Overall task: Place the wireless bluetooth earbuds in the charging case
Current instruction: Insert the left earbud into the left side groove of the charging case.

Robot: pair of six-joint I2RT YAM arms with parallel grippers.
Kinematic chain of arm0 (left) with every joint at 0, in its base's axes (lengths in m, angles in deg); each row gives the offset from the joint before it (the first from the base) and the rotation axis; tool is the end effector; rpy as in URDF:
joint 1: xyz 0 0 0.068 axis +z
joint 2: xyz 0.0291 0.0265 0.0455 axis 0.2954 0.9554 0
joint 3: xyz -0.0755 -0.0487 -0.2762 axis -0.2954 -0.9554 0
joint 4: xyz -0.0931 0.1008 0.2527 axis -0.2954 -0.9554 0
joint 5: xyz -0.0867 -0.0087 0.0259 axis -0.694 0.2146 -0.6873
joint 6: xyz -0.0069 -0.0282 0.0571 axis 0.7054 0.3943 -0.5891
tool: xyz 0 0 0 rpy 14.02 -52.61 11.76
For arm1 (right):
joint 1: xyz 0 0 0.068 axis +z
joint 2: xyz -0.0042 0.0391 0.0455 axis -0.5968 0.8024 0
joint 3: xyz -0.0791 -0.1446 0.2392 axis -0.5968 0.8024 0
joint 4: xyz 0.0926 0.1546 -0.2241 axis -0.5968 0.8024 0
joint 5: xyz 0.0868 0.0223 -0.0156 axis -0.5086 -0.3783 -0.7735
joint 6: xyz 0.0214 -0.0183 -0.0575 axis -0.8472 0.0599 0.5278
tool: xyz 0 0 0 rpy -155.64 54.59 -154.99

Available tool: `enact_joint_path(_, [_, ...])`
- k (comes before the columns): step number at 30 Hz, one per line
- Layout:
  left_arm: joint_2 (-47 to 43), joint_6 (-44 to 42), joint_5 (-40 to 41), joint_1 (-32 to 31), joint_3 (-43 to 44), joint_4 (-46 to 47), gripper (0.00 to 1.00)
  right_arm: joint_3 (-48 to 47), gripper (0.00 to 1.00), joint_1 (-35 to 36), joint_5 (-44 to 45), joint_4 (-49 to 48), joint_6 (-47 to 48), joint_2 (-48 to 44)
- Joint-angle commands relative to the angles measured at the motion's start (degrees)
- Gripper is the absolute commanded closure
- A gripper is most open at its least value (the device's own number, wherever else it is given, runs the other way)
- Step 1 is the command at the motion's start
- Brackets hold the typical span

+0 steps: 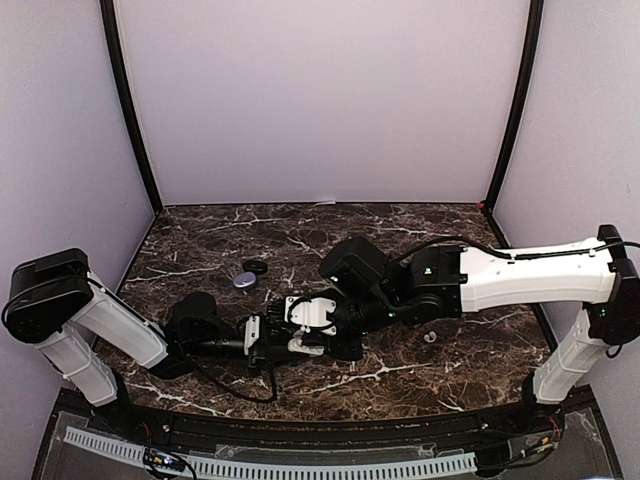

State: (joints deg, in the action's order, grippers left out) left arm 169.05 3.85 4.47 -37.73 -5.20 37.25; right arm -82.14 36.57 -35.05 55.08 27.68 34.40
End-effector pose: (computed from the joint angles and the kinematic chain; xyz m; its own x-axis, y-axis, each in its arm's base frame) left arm 0.1420 -0.2471 0.1488 0.2638 0.0687 -0.9621 0.9624 0.0480 0.2673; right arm 0.1128 0.3778 0.2781 0.1250 -0.7475 -0.6524 -0.9767 0.0227 -0.2133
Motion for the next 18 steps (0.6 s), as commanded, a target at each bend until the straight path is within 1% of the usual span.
enact_joint_path(1, [-1.2, 0.2, -1.5, -0.1, 0.4, 1.2, 0.87, 0.0, 1.0, 0.5, 0.8, 0.2, 0.2, 0.6])
enact_joint_path(18, [-0.7, 0.5, -1.4, -0.2, 0.9, 0.7, 0.87, -0.9, 1.0, 1.0, -1.0, -0.5, -0.1, 2.9])
